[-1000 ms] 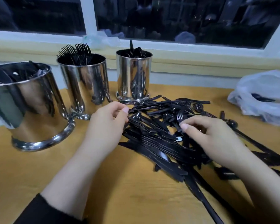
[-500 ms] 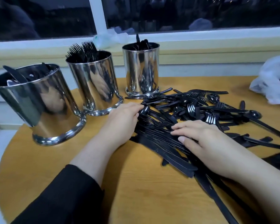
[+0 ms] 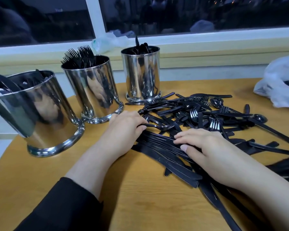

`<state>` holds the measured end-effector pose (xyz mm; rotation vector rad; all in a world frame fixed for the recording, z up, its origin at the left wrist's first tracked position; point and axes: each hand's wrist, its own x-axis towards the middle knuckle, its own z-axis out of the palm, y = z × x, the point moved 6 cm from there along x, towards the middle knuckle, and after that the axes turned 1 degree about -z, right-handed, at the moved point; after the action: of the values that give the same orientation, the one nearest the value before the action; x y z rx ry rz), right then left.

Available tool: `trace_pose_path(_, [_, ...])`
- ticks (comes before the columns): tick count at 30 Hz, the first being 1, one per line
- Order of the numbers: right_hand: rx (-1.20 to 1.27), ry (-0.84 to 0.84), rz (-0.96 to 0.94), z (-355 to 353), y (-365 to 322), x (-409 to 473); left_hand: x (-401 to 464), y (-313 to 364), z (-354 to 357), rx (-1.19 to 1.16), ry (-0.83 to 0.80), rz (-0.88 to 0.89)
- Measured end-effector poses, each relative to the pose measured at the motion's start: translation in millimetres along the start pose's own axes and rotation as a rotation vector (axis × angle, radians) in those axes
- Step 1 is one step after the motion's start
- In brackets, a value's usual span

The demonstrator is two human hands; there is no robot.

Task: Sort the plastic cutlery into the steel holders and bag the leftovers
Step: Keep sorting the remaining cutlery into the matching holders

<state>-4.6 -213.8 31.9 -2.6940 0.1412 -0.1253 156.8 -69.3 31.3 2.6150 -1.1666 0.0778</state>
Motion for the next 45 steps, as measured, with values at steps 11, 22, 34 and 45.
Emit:
trace_pose_path(11, [0.939,0.443,0.276,-21,20,0,-26,52,-20,-0.209,0.211,0.082])
trace_pose_path(22, [1.076,0.455,0.255,-24,24,3,-33,77,-9,-0.480,0.151,0.039])
trace_pose_path(34, [0.298,0.570,0.238,-92,50,26,-16,47,14,-1.004,0.134,-0.249])
trace_pose_path(45, [0.014,0.254,0.390,-56,79,35,-10,41,13,-1.149,0.171,-0.289])
